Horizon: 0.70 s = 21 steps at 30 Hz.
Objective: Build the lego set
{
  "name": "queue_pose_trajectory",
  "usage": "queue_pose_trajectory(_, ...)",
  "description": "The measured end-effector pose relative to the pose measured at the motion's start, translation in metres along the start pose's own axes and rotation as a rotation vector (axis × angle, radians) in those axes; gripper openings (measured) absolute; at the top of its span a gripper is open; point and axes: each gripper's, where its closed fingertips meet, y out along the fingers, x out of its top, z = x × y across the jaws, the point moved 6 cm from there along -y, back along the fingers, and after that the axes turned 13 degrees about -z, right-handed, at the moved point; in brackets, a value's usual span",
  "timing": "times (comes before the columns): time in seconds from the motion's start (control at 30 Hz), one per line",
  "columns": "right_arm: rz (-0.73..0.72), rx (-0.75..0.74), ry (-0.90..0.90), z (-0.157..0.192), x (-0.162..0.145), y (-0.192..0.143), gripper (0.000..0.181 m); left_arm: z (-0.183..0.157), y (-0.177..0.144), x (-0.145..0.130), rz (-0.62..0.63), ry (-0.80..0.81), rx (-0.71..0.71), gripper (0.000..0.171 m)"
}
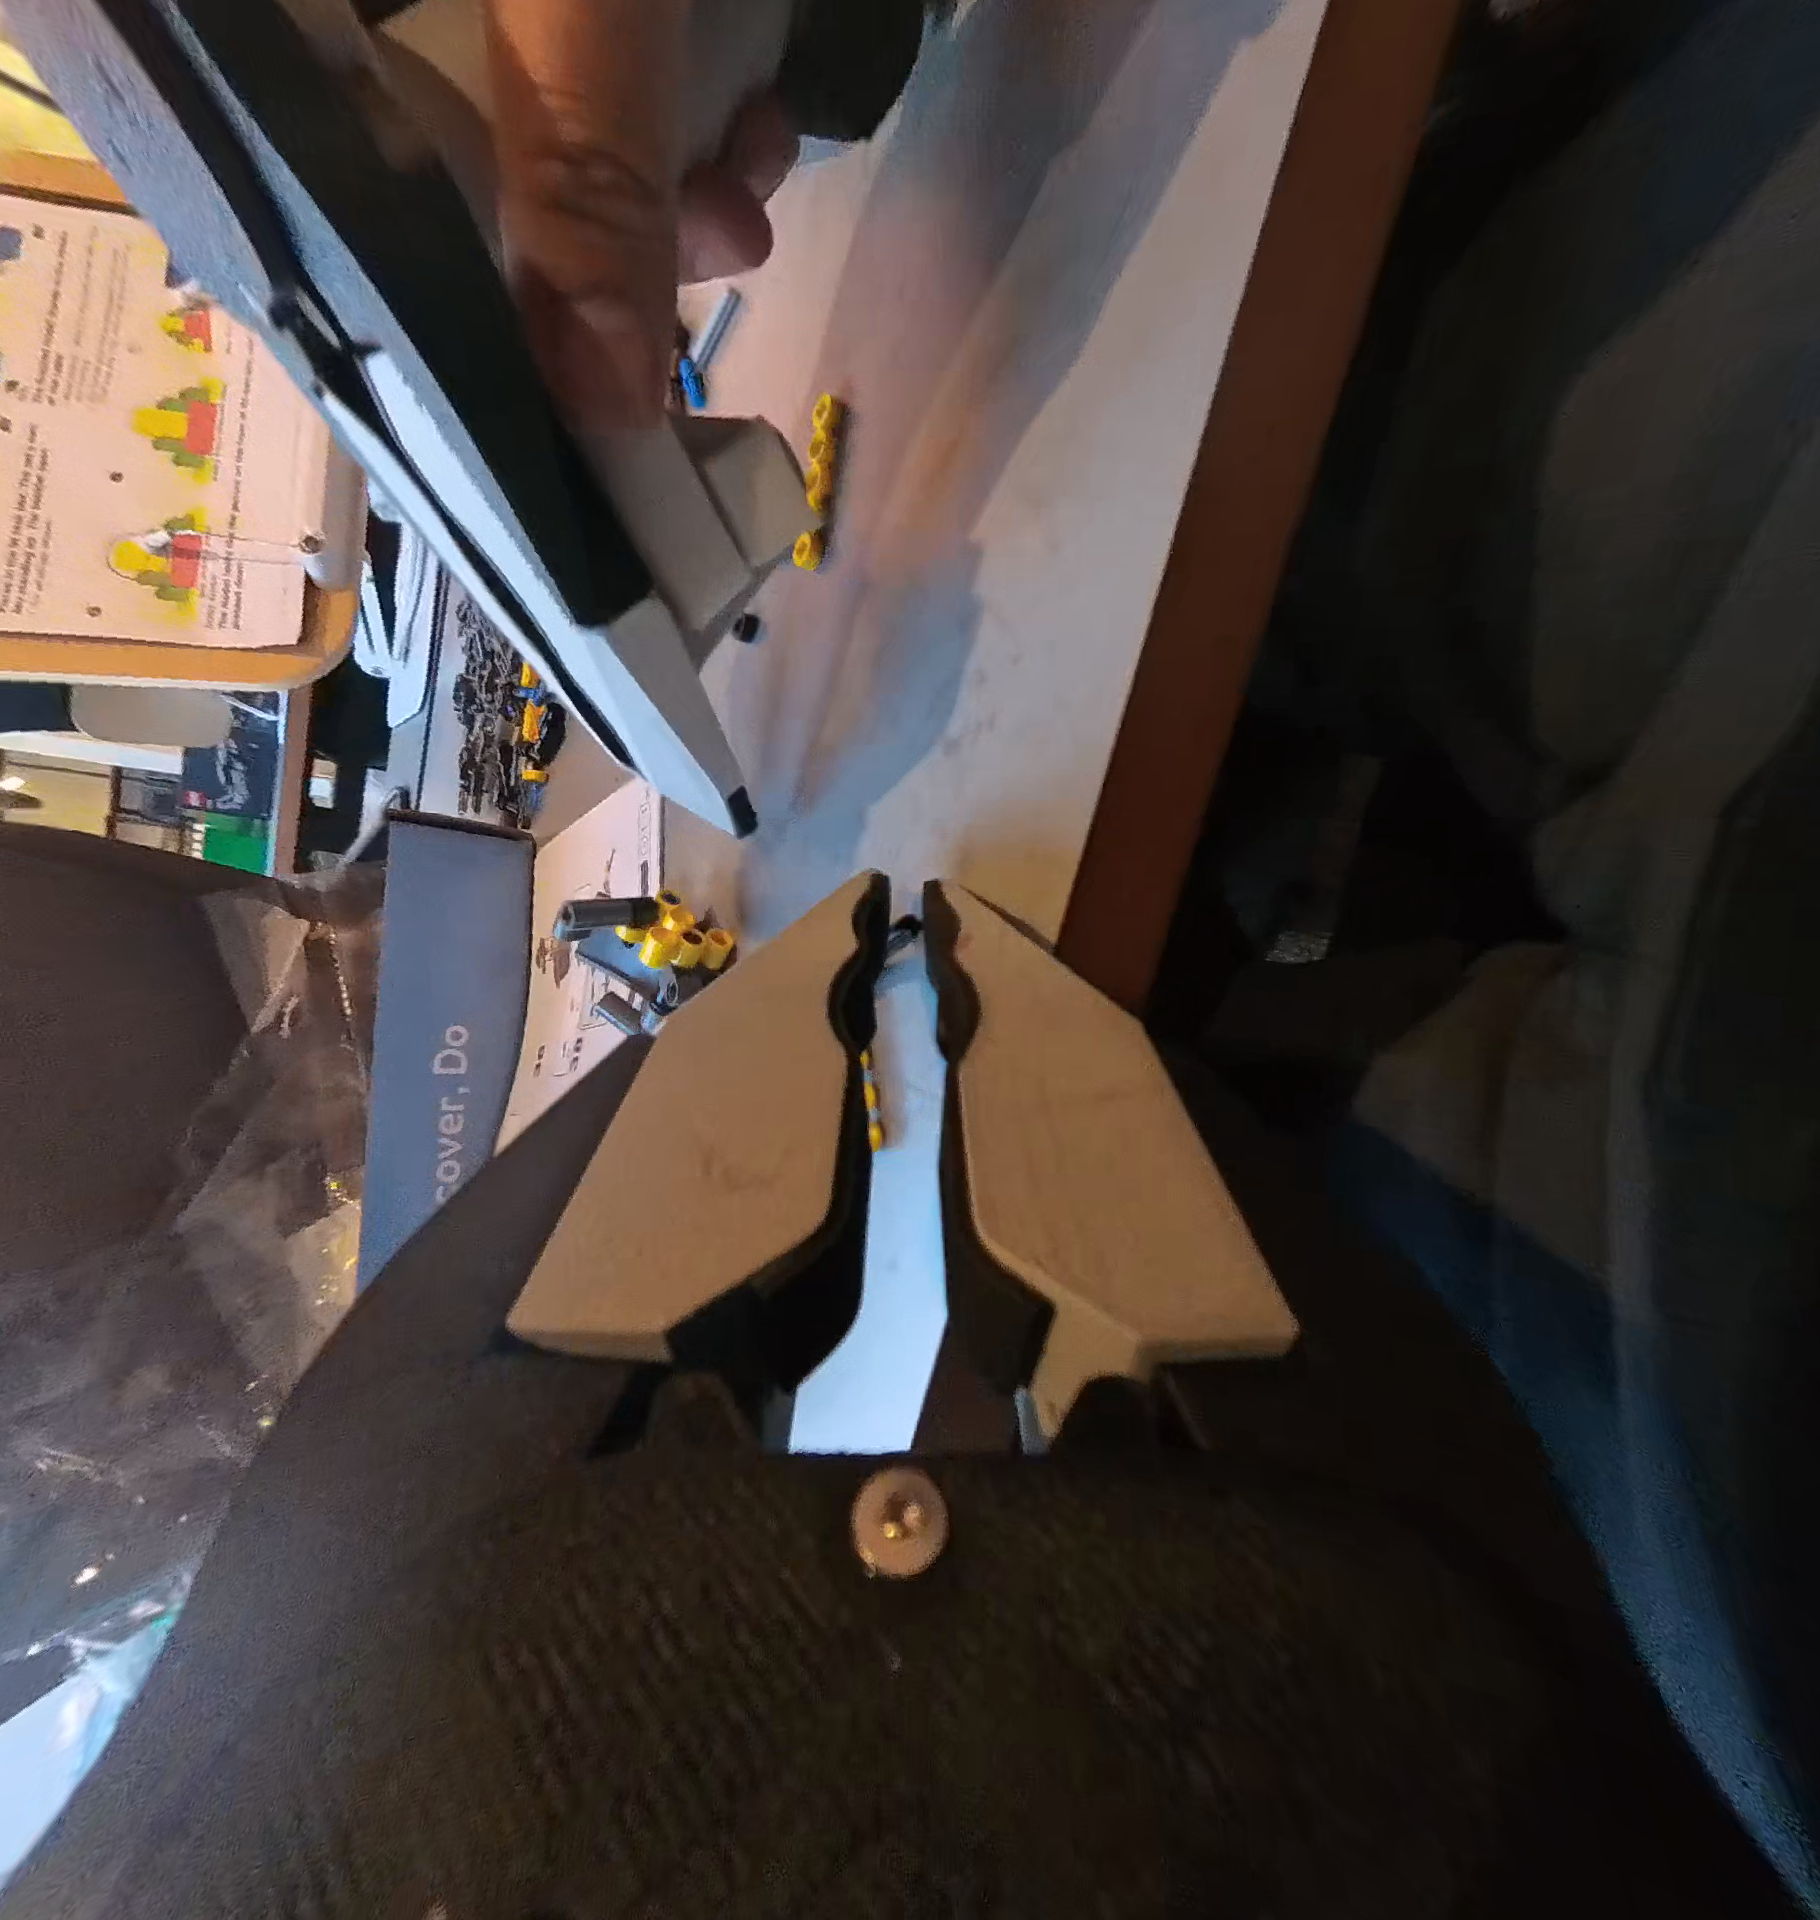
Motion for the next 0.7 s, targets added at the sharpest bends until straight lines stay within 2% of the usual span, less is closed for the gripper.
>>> queue_pose_trajectory(0.17, -0.035, 0.006, 0.016, 0.01, -0.001, -0.011, 0.014, 0.009, -0.01, -0.004, -0.033, -0.178, -0.01, 0.017)
queue_pose_trajectory(0.37, -0.075, -0.029, 0.098, 0.015, -0.012, -0.017, 0.015, 0.008, -0.01, 0.003, -0.14, -0.448, -0.105, 0.035)
queue_pose_trajectory(0.43, -0.115, -0.042, 0.123, 0.015, -0.01, -0.021, 0.022, 0.01, -0.01, 0.002, -0.128, -0.488, -0.114, 0.041)
queue_pose_trajectory(0.57, -0.166, -0.04, 0.137, 0.022, -0.011, -0.033, 0.029, 0.02, -0.023, -0.014, -0.128, -0.574, -0.088, 0.042)
queue_pose_trajectory(0.7, -0.17, -0.049, 0.169, 0.03, -0.016, -0.04, 0.031, 0.032, -0.04, -0.042, -0.083, -0.649, -0.024, 0.041)
